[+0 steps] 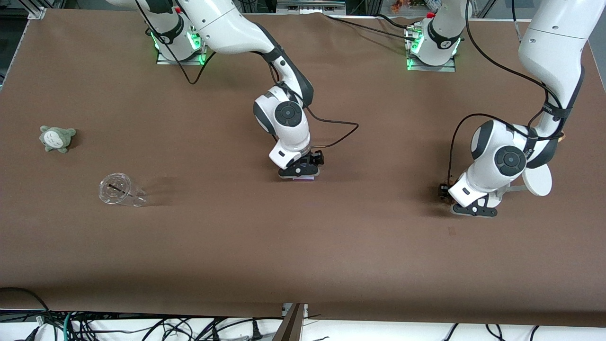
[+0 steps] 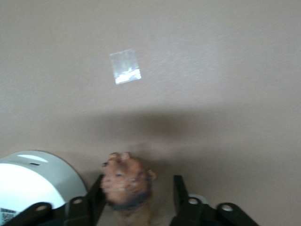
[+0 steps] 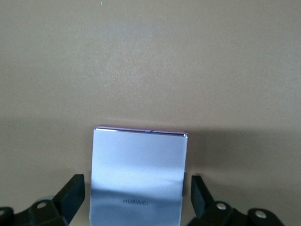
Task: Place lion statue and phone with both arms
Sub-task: 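Carry the lion beside the white lamp with the left gripper and release, then retract the left gripper while the right gripper carries the phone toward the cup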
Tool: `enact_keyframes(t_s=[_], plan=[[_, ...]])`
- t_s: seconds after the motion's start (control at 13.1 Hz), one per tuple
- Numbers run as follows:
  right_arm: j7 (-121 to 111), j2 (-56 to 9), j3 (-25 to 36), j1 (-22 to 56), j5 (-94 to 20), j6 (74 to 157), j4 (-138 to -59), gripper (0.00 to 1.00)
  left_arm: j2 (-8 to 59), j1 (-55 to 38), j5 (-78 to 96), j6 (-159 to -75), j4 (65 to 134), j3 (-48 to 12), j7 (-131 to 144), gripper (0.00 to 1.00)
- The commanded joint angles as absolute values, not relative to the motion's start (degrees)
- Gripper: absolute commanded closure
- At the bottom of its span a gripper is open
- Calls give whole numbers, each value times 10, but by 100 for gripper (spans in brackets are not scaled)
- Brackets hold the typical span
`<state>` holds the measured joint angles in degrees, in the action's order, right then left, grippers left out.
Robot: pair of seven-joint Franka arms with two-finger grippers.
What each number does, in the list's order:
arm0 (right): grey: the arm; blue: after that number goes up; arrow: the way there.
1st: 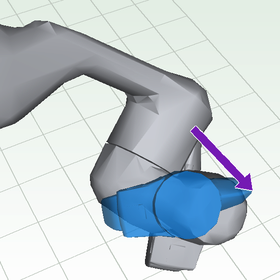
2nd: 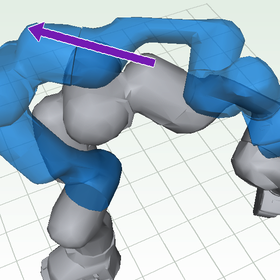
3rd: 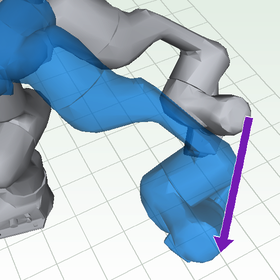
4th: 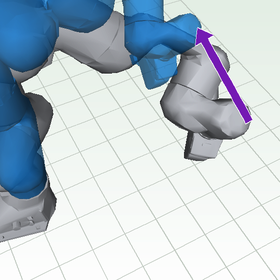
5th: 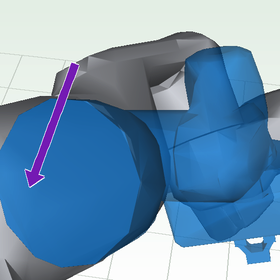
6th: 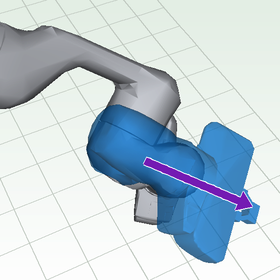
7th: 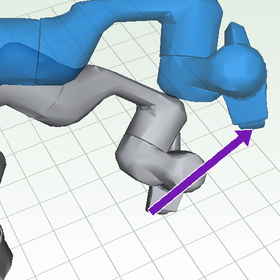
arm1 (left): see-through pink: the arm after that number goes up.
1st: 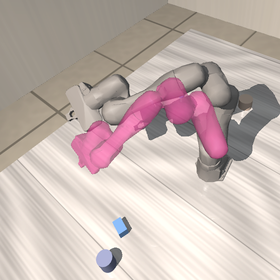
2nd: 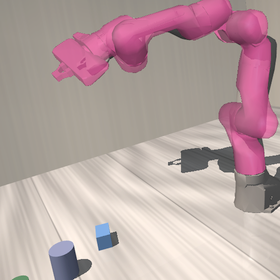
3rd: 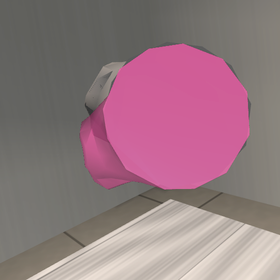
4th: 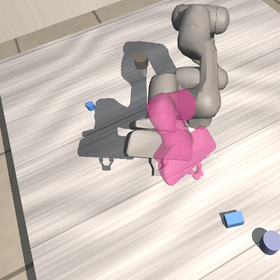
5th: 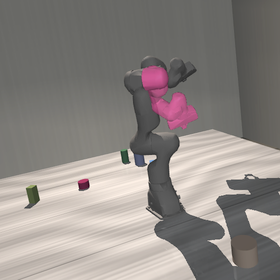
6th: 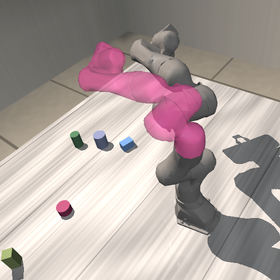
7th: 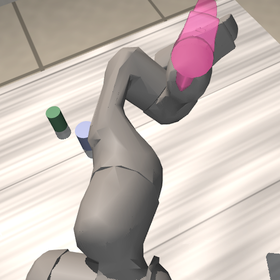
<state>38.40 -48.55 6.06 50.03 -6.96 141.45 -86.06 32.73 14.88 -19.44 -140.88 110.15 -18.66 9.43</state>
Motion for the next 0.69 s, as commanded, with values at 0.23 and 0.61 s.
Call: enact_keyframes(t_s=[0.23,0.61], plan=[[391,-504,71,509,-69,1440,-848,36,266,150,-203,-1266,1041,-247,115,0],[356,-478,109,501,-70,1414,-847,62,248,152,-200,-1034,879,-259,103,0]])
